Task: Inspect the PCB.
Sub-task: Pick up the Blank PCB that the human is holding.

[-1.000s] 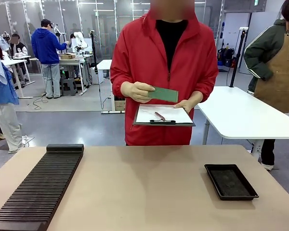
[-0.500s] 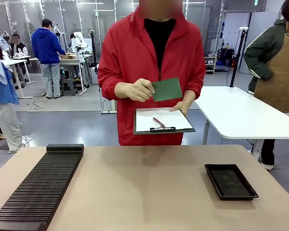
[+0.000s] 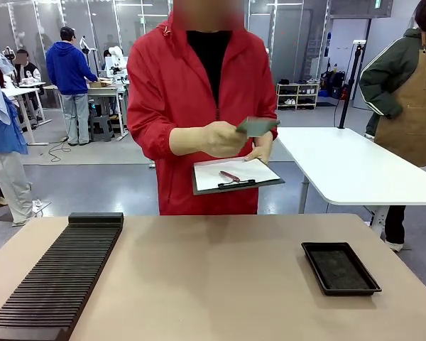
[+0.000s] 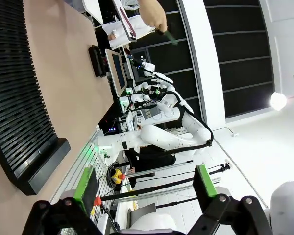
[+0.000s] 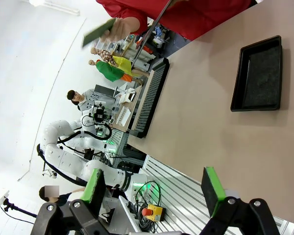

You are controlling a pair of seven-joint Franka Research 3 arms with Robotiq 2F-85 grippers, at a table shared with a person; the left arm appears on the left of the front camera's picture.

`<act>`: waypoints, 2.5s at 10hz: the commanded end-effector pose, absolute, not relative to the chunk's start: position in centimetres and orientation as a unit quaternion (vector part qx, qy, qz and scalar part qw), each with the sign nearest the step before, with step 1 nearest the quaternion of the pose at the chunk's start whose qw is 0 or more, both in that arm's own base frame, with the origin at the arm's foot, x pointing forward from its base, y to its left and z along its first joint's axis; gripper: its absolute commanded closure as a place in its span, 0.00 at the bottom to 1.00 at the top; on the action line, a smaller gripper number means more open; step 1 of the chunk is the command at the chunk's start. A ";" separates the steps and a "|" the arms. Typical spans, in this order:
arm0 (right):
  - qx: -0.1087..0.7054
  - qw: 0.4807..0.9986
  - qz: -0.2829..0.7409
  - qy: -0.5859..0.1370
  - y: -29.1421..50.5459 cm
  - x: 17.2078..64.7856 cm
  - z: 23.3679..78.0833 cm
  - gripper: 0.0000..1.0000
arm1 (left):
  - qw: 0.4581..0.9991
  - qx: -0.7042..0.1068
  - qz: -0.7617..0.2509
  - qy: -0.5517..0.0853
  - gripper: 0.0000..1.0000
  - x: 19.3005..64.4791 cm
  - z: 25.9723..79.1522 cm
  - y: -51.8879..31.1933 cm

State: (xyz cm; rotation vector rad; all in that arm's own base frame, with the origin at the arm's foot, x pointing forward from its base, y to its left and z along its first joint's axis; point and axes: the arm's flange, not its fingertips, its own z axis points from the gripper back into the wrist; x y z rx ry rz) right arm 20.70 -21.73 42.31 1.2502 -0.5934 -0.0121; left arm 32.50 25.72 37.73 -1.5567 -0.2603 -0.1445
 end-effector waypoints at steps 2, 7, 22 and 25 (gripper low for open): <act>0.578 0.765 0.000 -0.283 -21.8 20.6 42.5 0.00 | 0.702 -0.699 -0.063 -0.118 0.00 32.3 37.7 25.8; 0.622 0.763 -0.010 -0.176 -18.6 22.9 46.7 0.00 | 0.702 -0.699 -0.063 -0.118 0.00 32.3 37.7 25.8; 0.660 0.745 -0.097 0.024 8.6 40.5 50.2 0.00 | 0.702 -0.699 -0.063 -0.118 0.00 32.3 37.7 25.8; 0.671 0.734 -0.103 0.036 10.6 42.4 49.9 0.00 | 0.702 -0.699 -0.063 -0.118 0.00 32.3 37.7 25.8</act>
